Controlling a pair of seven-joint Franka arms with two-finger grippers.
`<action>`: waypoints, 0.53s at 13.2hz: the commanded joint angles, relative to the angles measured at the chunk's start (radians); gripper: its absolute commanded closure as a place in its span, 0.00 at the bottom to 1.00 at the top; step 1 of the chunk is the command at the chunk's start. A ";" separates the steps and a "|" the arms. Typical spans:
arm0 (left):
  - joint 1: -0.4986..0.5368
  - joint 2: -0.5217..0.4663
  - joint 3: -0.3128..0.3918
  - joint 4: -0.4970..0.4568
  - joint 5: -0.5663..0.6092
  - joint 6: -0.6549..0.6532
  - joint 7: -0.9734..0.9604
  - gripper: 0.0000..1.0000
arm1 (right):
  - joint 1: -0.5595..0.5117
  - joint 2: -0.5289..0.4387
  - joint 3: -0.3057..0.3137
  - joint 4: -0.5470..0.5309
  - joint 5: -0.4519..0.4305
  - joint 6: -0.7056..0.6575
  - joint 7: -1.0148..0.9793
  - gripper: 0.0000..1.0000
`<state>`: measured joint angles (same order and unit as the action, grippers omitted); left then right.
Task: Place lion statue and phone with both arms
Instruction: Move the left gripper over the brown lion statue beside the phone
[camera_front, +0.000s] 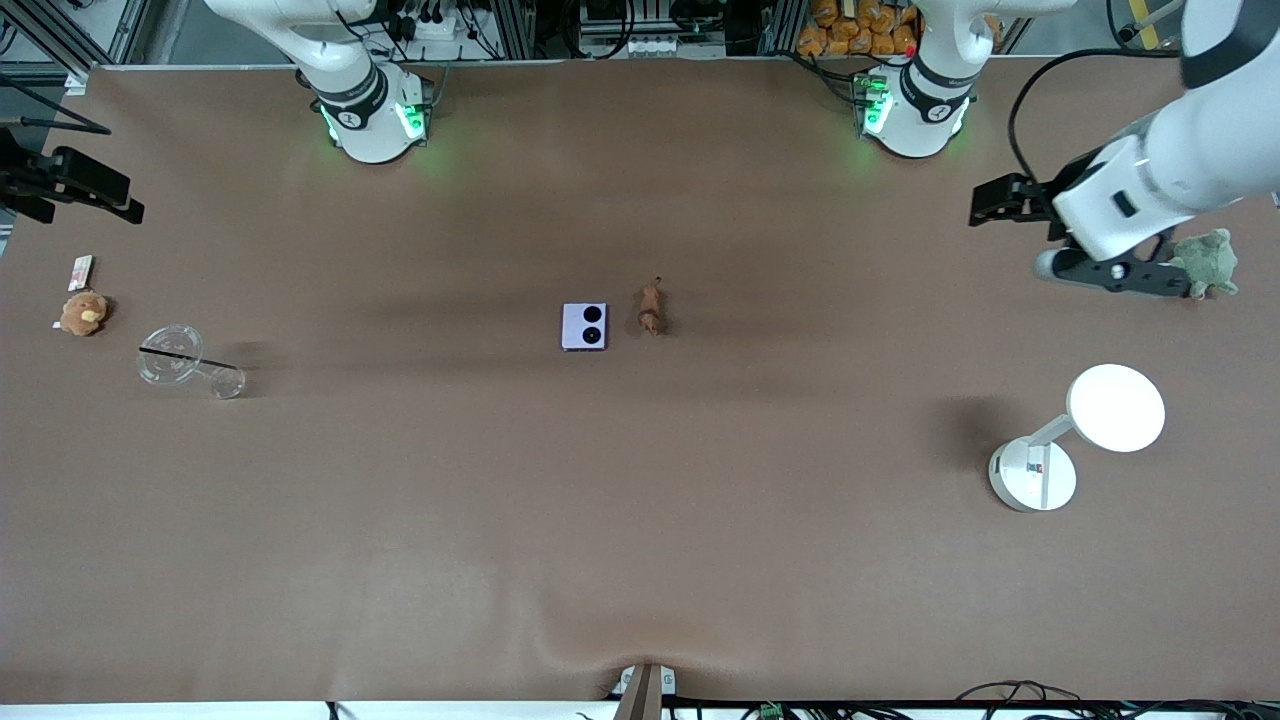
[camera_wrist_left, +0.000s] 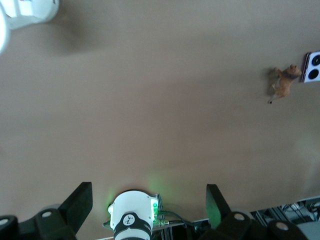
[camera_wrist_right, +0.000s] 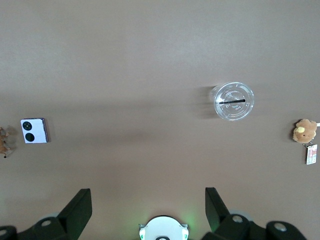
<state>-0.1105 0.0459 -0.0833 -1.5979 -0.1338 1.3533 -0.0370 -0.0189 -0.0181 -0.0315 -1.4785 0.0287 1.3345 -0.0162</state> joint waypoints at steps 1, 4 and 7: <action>-0.014 0.002 -0.030 -0.030 -0.015 0.044 -0.010 0.00 | -0.027 0.001 0.016 0.004 -0.010 0.003 -0.022 0.00; -0.017 0.069 -0.107 -0.030 -0.015 0.104 -0.082 0.00 | -0.026 0.004 0.016 0.004 -0.010 0.005 -0.022 0.00; -0.043 0.129 -0.191 -0.034 -0.012 0.199 -0.272 0.00 | -0.026 0.023 0.016 0.012 -0.009 0.009 -0.022 0.00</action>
<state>-0.1343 0.1452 -0.2410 -1.6331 -0.1373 1.5066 -0.2132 -0.0197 -0.0113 -0.0323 -1.4784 0.0287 1.3387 -0.0214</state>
